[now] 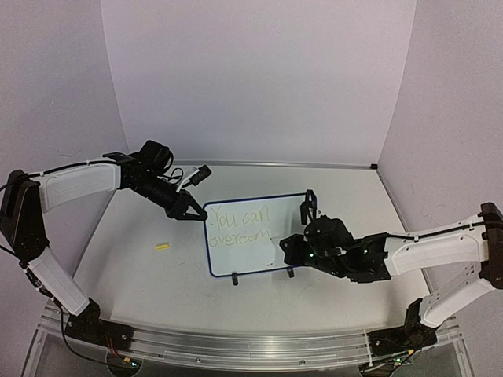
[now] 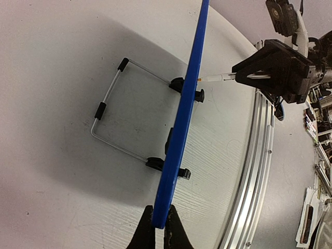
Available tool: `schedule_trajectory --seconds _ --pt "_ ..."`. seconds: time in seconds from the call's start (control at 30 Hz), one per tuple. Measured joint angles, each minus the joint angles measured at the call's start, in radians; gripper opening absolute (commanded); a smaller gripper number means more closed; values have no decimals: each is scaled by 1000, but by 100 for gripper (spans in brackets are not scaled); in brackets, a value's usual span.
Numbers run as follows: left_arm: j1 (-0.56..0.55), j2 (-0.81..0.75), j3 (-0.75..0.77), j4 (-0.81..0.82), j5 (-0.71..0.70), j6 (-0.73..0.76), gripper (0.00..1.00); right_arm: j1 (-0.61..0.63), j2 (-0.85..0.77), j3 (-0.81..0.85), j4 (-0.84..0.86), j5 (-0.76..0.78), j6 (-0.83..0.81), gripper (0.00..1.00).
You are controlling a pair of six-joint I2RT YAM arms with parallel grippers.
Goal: Write a sentence on the whiteboard
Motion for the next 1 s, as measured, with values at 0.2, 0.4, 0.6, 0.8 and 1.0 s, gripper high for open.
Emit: schedule_trajectory --seconds 0.2,0.4,0.6,0.8,1.0 --pt "-1 0 0 0 0 0 0 -1 -15 -2 -12 0 -1 0" --pt "-2 0 0 0 0 8 0 -3 -75 -2 -17 4 -26 0" --pt "-3 0 0 0 0 8 0 -3 -82 -2 -16 4 -36 0" --pt "-3 0 0 0 0 8 0 -3 -49 -2 -18 5 -41 0" --pt "-3 0 0 0 0 7 0 -3 -26 9 -19 7 -43 0"
